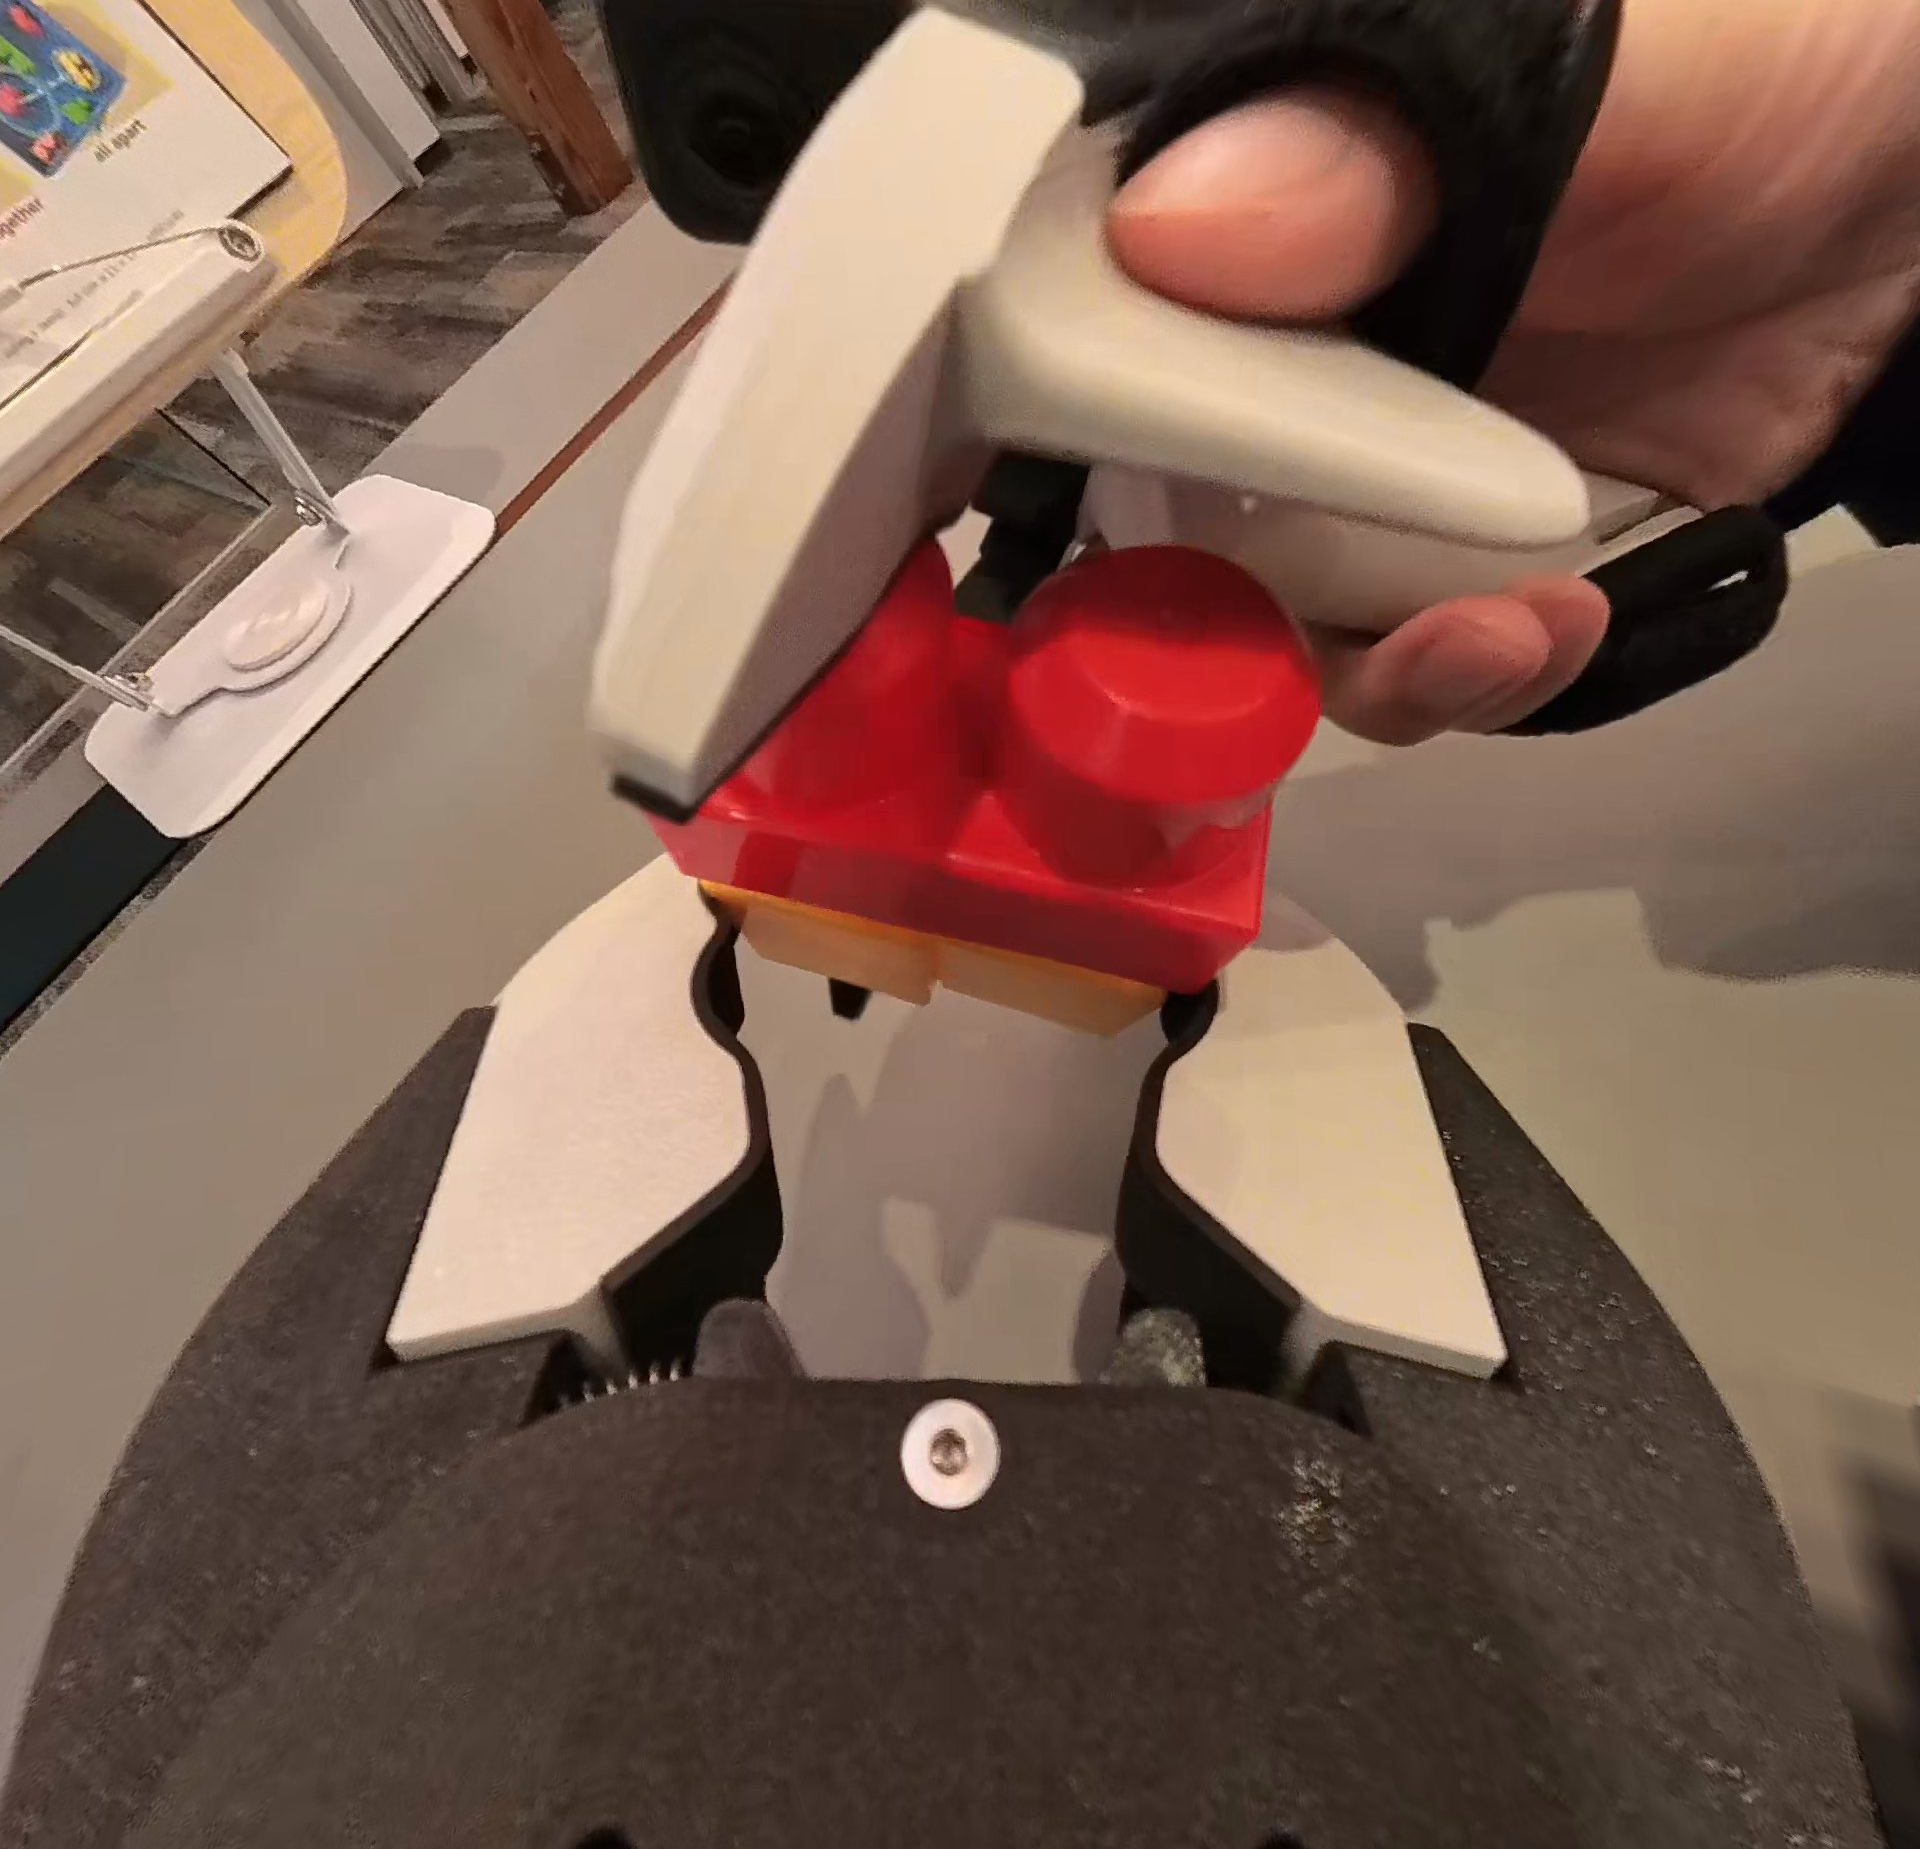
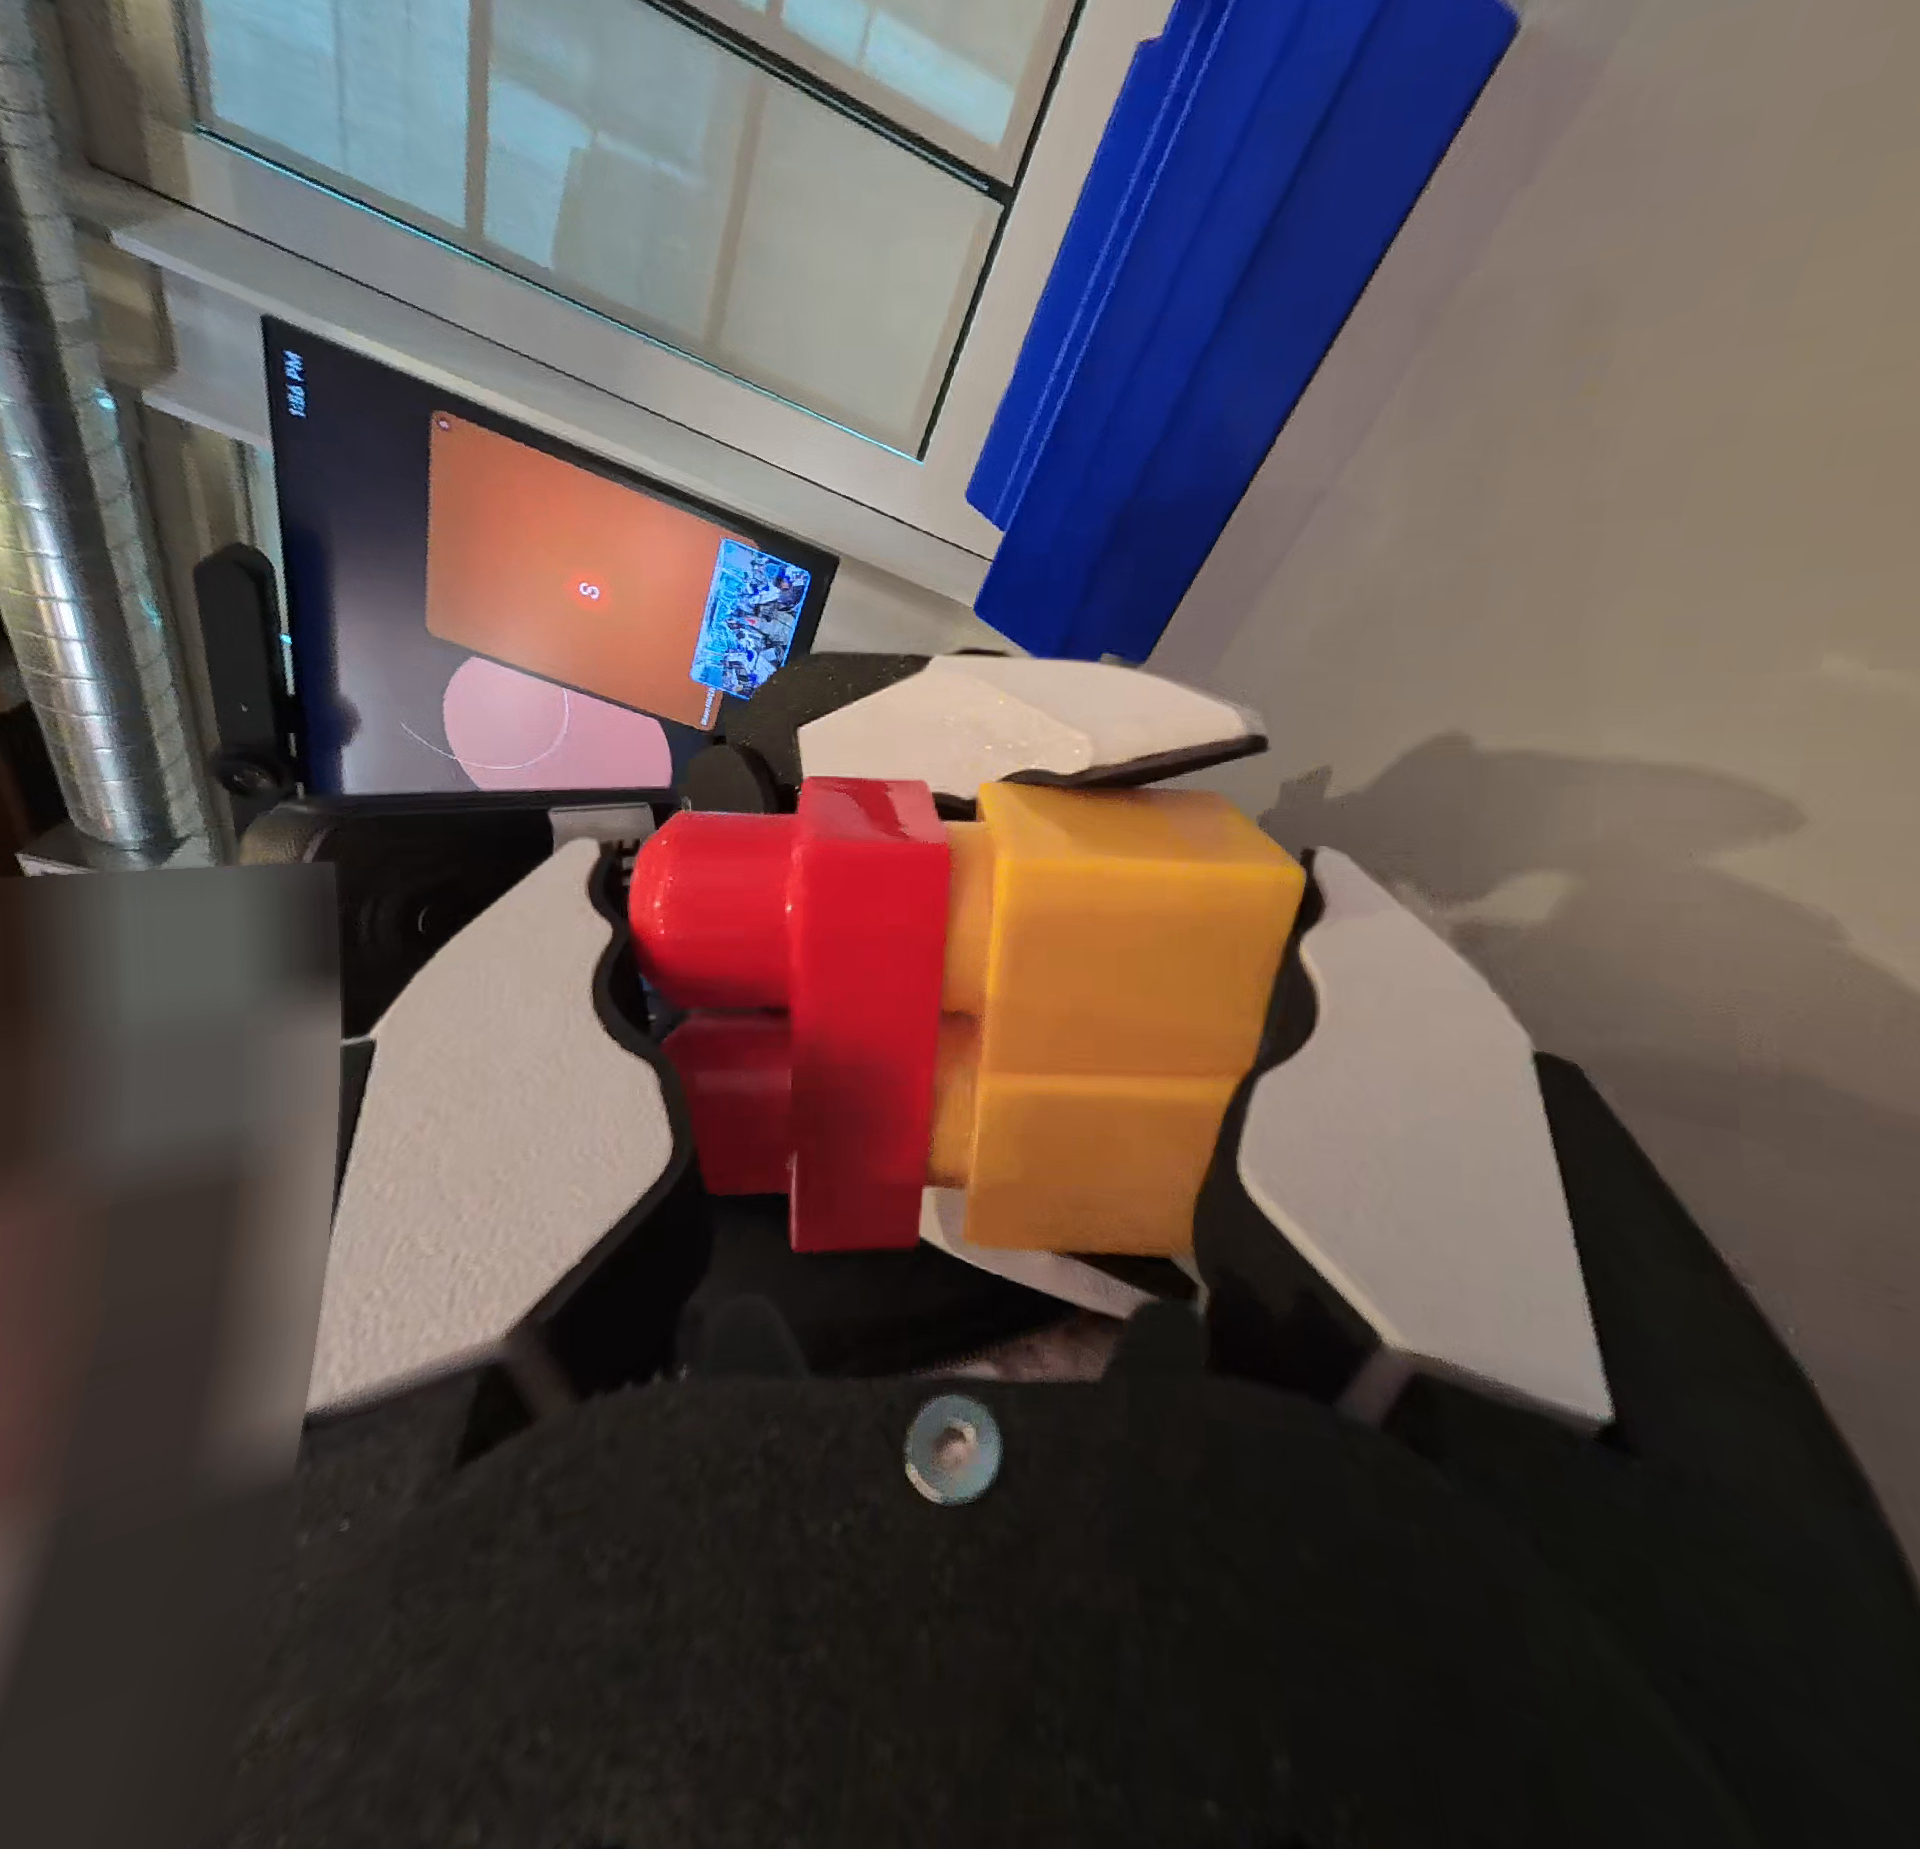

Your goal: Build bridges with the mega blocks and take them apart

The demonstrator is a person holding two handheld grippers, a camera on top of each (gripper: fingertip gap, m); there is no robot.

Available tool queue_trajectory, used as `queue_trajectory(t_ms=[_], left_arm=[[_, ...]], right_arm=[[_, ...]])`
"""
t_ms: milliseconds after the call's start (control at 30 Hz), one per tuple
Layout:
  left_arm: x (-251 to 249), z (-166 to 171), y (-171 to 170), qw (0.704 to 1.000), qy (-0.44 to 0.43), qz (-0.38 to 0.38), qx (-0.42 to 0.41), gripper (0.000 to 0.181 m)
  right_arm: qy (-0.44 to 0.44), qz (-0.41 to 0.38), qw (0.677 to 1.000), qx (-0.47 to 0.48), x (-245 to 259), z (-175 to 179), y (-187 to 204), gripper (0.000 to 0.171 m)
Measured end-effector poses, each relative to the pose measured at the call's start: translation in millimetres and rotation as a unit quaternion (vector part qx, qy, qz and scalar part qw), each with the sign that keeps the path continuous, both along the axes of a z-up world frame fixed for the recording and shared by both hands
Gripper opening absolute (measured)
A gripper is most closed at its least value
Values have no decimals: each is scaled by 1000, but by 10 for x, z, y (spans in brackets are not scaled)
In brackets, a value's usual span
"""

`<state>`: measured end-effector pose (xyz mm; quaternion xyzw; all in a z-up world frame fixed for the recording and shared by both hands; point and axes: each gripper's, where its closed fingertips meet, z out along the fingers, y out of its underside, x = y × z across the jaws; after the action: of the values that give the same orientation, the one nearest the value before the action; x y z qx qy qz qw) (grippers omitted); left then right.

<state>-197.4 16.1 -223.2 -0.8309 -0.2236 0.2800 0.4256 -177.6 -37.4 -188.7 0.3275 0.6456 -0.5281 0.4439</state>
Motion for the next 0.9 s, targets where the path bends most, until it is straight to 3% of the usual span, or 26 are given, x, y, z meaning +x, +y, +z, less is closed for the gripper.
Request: queue_trajectory(t_ms=[433,700,900], left_arm=[[6,-40,-2,1000,-16,-5,-24,81],[17,-90,11,998,-32,-18,-42,80],[27,-98,42,997,-40,-22,-55,80]], right_arm=[[-22,0,1000,-19,-26,-14,28,109],[-22,9,1000,-13,-6,-16,71,119],[-26,13,1000,2,12,-82,67,115]])
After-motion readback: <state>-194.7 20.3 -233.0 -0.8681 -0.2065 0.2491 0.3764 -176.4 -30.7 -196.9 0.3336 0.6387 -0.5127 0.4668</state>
